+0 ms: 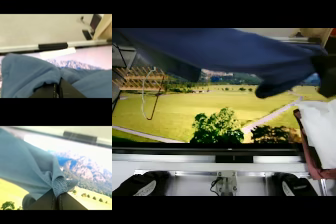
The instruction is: Fold the shirts.
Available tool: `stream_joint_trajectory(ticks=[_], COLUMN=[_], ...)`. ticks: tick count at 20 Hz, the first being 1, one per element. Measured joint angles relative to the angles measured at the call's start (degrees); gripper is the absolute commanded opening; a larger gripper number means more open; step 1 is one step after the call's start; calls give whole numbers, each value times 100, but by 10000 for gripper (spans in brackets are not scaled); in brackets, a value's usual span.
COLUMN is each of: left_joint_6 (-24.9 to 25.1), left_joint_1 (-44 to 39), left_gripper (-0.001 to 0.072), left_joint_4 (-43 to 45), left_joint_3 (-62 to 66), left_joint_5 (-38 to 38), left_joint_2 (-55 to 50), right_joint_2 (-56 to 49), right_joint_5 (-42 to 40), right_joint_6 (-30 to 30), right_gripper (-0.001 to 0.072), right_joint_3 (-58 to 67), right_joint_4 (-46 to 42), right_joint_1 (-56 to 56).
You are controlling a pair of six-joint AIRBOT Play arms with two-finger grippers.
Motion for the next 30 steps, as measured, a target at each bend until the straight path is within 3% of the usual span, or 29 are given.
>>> stream_joint_trajectory(ticks=[6,9,13,17,22,28,29,30], left_joint_6=[-199,-131,-94,-87,-116,-66,-74,-179], left_joint_1=[0,0,0,0,0,114,155,190], left_gripper=[35,36,35,37,38,38,79,267], left_joint_4=[411,468,494,466,378,258,256,249], left_joint_3=[-1003,-1969,-3582,-4358,-4116,-3333,-3198,-3084], left_joint_5=[-713,-813,-249,656,1067,1237,1248,1259], left_joint_2=[634,509,-107,-1316,-2787,-3366,-3390,-3416], right_joint_2=[310,83,-684,-1996,-3182,-3578,-3598,-3611], right_joint_5=[1545,1543,146,-1749,-3482,-4802,-5016,-5160], right_joint_6=[605,723,949,1722,2284,2404,2411,2415], right_gripper=[73,73,74,74,74,74,82,222], right_joint_3=[-415,-1436,-2918,-3580,-3762,-3733,-3709,-3692], right_joint_4=[-291,-472,-592,-496,306,601,612,614], right_joint_1=[2,9,9,7,7,7,7,4])
